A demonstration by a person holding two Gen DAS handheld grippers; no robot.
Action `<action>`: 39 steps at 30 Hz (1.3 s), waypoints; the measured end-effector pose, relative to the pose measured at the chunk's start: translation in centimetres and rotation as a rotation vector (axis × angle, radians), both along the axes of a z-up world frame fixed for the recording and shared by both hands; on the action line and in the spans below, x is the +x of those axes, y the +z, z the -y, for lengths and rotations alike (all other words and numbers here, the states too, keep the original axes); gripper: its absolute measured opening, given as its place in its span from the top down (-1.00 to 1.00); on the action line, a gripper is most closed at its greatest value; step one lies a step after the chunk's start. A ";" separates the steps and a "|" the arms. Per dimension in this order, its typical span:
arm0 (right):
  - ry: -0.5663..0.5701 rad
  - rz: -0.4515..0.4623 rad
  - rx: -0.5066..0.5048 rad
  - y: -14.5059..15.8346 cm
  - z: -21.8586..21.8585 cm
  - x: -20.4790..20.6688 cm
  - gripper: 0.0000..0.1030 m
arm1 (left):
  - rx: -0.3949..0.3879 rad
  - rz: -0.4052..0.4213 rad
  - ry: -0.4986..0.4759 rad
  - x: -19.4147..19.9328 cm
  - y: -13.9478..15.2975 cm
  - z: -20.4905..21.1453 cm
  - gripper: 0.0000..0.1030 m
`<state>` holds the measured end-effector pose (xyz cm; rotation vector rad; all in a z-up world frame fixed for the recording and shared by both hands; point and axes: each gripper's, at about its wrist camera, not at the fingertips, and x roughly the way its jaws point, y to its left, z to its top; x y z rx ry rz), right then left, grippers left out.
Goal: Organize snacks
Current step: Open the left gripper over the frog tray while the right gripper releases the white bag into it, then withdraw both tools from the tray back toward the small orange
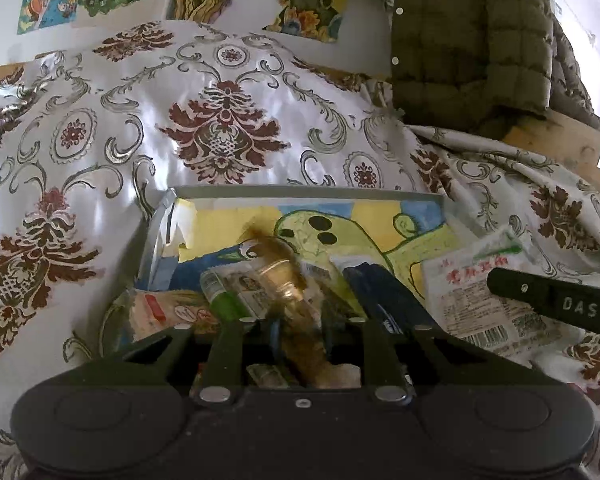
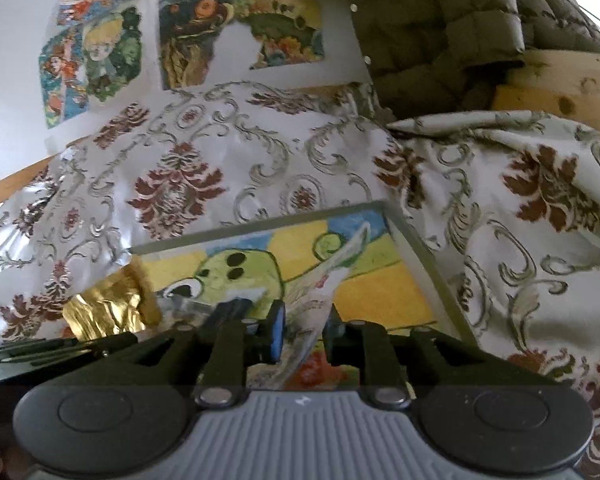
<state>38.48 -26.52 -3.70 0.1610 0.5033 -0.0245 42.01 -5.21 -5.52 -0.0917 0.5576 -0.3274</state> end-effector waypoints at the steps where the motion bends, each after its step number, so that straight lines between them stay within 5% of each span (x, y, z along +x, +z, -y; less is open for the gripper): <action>1: -0.011 -0.009 -0.008 -0.1 0.1 0.1 0.45 | 0.004 0.007 -0.002 -0.1 0.1 0.1 0.44; 4: -0.042 -0.032 -0.036 -0.2 0.2 0.2 -0.04 | 0.020 0.026 -0.003 -0.5 0.5 0.5 0.27; 7: -0.043 -0.021 -0.063 0.1 0.4 -0.2 -0.30 | 0.027 0.043 -0.004 -1.1 1.0 0.9 -0.01; 19: -0.115 0.064 -0.056 3.3 2.0 -3.5 -0.90 | 0.110 0.121 0.038 -4.7 4.9 2.0 -0.98; 32: -0.084 0.124 -0.017 6.4 2.1 -11.6 -1.00 | 0.144 0.142 0.070 -11.6 9.7 0.7 -0.99; 39: -0.091 0.130 -0.044 7.1 3.1 -17.6 -1.00 | 0.123 0.094 0.064 -16.2 9.8 1.0 -0.99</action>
